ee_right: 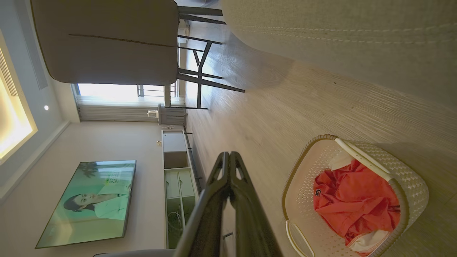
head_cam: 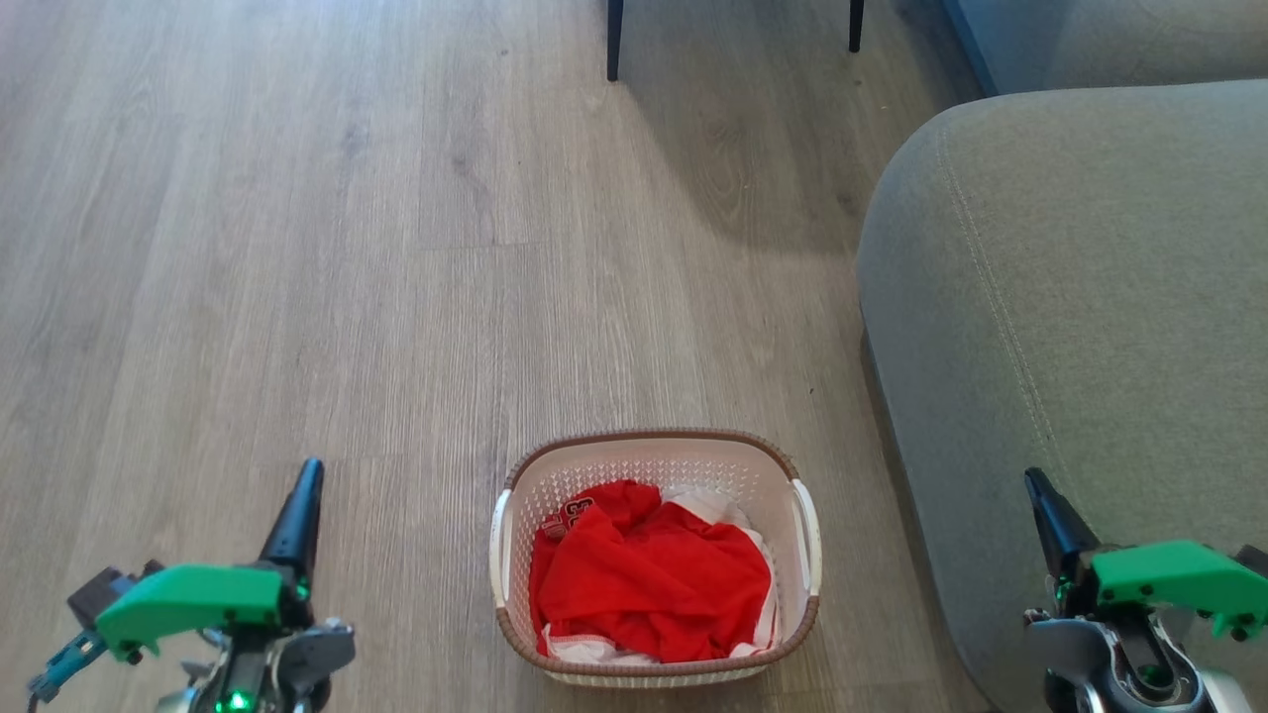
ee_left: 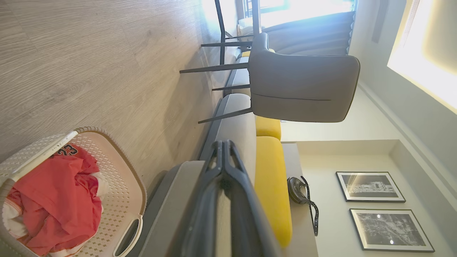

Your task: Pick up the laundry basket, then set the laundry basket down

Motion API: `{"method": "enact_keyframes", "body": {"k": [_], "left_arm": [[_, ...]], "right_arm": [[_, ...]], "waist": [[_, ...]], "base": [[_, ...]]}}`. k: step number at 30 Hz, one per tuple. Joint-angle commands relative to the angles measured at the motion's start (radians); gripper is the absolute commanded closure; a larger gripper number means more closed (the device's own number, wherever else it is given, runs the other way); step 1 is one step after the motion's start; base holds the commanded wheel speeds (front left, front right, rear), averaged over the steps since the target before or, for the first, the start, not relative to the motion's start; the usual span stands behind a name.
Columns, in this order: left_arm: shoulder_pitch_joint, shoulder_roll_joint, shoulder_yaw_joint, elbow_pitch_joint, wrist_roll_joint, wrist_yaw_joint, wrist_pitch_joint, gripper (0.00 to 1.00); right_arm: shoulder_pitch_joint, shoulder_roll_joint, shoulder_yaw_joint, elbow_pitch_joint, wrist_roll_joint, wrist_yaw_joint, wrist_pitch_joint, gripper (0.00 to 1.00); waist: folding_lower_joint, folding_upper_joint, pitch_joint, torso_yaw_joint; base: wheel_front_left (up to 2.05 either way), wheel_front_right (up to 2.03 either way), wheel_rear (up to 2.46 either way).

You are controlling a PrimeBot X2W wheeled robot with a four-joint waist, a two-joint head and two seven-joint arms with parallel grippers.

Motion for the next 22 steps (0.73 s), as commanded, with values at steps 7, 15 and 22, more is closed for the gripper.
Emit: {"method": "enact_keyframes", "body": {"k": [7, 15, 22], "left_arm": [[-0.071, 0.016, 0.059, -0.023, -0.084, -0.025, 0.025, 1.0], [-0.075, 0.014, 0.073, -0.02, -0.121, -0.033, 0.038, 1.0], [-0.075, 0.012, 0.076, -0.019, -0.119, -0.033, 0.04, 1.0]], "right_arm": [[-0.064, -0.011, -0.003, -0.024, 0.083, 0.007, 0.029, 1.0], [-0.066, -0.009, -0.012, -0.021, 0.119, 0.007, 0.041, 1.0], [-0.067, -0.007, -0.015, -0.021, 0.117, 0.007, 0.043, 1.0]], "waist": [[0.0, 0.0, -0.003, -0.001], [0.0, 0.0, -0.004, -0.001], [0.0, 0.0, -0.004, -0.001]], "base": [[0.0, 0.0, 0.0], [0.0, 0.0, 0.0], [0.0, 0.0, 0.0]]}}
